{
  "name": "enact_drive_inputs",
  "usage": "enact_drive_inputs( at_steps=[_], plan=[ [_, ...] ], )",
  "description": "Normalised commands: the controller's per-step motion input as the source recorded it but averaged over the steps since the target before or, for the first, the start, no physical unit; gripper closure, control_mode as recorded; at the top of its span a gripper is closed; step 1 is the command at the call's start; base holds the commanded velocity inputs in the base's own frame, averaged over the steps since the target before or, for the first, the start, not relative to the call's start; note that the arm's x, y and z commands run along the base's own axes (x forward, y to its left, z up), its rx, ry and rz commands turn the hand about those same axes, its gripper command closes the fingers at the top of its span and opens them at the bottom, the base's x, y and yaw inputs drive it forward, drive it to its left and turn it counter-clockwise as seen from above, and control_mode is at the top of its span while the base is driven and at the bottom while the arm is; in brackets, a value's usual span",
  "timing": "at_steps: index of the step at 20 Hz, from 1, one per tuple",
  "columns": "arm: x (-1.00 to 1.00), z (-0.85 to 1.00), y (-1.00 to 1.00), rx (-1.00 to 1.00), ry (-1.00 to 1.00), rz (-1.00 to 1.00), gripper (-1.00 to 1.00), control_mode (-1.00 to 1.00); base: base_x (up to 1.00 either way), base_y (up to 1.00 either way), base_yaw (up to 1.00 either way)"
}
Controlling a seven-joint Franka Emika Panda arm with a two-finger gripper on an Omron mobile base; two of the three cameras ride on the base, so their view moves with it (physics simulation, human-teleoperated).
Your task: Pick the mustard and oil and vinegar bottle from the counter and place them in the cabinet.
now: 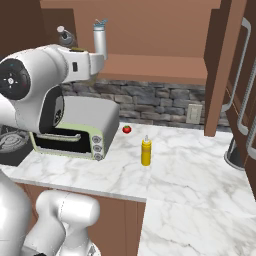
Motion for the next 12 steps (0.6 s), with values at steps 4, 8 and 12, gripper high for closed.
enact_drive_inputs(
  at_steps=[4,8,12],
  plan=[
    [0.15,-0.05,0.00,0.00,0.00,0.00,1.00,-1.00,0.00,0.00,0.00],
    [0.23,0.00,0.00,0.00,0.00,0.00,1.00,-1.00,0.00,0.00,0.00],
    [0.32,0.00,0.00,0.00,0.00,0.00,1.00,-1.00,0.00,0.00,0.00]
  ],
)
